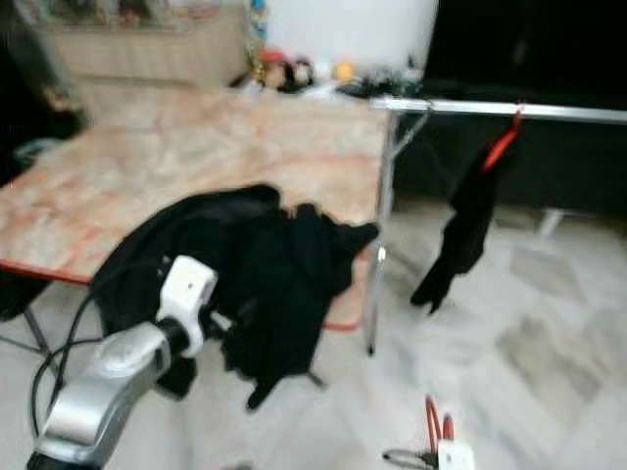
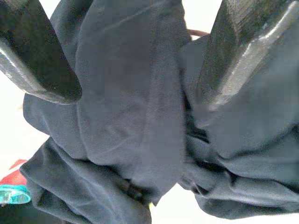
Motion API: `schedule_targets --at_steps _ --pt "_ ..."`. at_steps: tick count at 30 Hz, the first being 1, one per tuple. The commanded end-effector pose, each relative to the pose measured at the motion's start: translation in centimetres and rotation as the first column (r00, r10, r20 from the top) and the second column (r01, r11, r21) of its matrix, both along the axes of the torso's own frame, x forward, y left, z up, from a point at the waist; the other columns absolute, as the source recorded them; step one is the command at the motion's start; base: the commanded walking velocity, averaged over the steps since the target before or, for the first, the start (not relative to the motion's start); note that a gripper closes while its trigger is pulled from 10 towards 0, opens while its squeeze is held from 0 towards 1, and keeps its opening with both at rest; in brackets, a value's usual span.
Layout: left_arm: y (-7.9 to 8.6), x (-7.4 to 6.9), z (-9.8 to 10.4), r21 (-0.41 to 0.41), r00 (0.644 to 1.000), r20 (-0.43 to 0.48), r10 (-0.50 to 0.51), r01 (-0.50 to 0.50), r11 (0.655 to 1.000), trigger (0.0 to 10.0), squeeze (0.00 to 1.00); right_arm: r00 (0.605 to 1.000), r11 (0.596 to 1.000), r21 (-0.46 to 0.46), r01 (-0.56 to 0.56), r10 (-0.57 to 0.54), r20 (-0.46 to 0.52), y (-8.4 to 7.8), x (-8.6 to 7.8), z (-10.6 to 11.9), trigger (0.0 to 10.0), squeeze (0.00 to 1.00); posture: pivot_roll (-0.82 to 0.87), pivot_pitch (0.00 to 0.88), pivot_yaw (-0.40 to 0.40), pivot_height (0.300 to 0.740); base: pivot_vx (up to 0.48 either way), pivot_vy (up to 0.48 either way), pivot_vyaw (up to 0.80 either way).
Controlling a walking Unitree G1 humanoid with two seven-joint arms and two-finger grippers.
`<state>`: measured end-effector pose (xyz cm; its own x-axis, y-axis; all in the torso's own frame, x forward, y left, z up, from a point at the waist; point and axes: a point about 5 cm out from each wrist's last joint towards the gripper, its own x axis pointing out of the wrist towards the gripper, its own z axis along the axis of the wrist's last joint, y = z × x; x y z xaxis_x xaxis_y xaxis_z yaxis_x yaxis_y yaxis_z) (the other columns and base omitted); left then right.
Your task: Hang hanger
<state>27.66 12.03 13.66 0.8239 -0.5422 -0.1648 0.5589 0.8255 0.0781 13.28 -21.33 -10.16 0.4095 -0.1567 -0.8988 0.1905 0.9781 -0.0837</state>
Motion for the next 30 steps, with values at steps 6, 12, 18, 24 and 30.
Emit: schedule_targets --at_steps 6,12,18,24,30 --pt "-0.2 0.0 0.8 0.004 0.999 0.046 -0.011 0.011 1.0 10.0 0.0 1.0 1.0 -0.025 0.012 -0.012 -0.007 -1.0 -0.2 0.1 10.0 0.0 0.11 0.0 0.014 0.74 0.0 0.0 0.0" --pt "0.1 -0.2 0.7 0.001 0.999 0.043 -0.013 0.013 1.0 10.0 0.0 1.0 1.0 -0.026 0.011 -0.011 -0.007 -1.1 -0.2 0.1 10.0 0.0 0.11 0.0 0.014 0.74 0.0 0.0 0.0" --pt "0.7 -0.5 0.2 0.01 0.999 0.032 -0.003 0.003 1.0 10.0 0.0 1.0 1.0 -0.027 0.01 -0.01 -0.008 -1.1 -0.2 0.1 10.0 0.0 0.11 0.0 0.013 0.74 0.0 0.0 0.0" --pt "1.2 -0.3 -0.6 -0.02 0.997 0.021 0.08 -0.079 0.997 10.0 0.0 1.0 1.0 -0.027 0.011 -0.011 -0.007 -1.1 -0.2 0.1 10.0 0.0 0.11 0.0 0.013 0.74 0.0 0.0 0.0" --pt "4.1 0.0 -1.2 -0.074 0.949 0.074 0.306 -0.301 0.951 10.0 0.0 1.0 1.0 -0.027 0.013 -0.013 -0.008 -1.1 -0.2 0.1 10.0 0.0 0.11 0.0 0.015 0.74 0.0 0.0 0.0"
